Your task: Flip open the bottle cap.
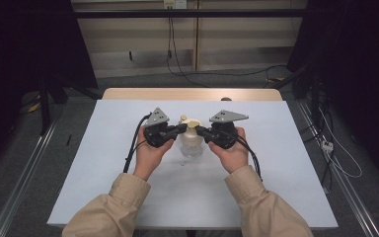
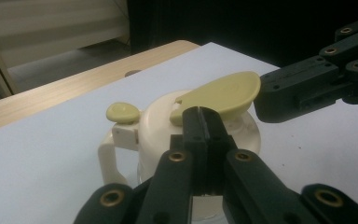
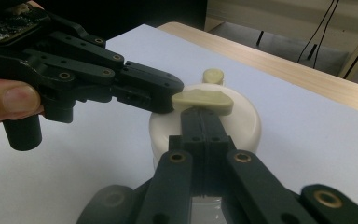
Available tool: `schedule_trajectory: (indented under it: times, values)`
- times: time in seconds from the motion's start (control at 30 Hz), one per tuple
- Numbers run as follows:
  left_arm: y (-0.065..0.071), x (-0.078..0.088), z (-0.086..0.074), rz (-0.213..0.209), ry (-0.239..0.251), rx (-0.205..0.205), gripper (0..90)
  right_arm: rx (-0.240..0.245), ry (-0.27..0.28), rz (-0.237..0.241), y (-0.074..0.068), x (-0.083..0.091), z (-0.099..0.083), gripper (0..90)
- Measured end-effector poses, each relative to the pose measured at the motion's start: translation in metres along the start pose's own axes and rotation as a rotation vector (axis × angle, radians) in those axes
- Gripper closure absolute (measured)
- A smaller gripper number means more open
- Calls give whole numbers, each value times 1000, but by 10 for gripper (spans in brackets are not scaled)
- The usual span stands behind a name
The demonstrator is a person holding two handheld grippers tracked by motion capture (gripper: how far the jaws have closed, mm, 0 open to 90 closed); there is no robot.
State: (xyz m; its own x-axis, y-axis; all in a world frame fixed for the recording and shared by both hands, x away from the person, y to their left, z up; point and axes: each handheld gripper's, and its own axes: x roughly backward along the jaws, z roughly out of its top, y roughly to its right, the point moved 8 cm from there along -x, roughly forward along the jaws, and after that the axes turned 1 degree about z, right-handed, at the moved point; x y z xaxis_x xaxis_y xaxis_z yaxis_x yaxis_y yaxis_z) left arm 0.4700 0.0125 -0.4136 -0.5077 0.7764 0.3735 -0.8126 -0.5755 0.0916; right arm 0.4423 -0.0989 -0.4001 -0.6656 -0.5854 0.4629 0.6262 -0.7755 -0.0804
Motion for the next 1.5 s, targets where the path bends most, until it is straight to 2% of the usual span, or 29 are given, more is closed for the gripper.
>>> schedule_trajectory:
  times: [1.0, 1.07, 1.17, 1.5]
  values:
    - [-2, 1, -1, 11, 7, 13, 900, 5, 14, -7, 1, -3, 14, 900]
    - [-2, 2, -1, 17, 2, 1, 900, 8, 17, -9, 1, -3, 15, 900]
    - [-2, 2, -1, 16, 6, 5, 900, 13, 22, -12, 1, -4, 18, 900]
    - [-1, 1, -1, 15, 11, 8, 900, 14, 11, -15, 1, -9, 16, 900]
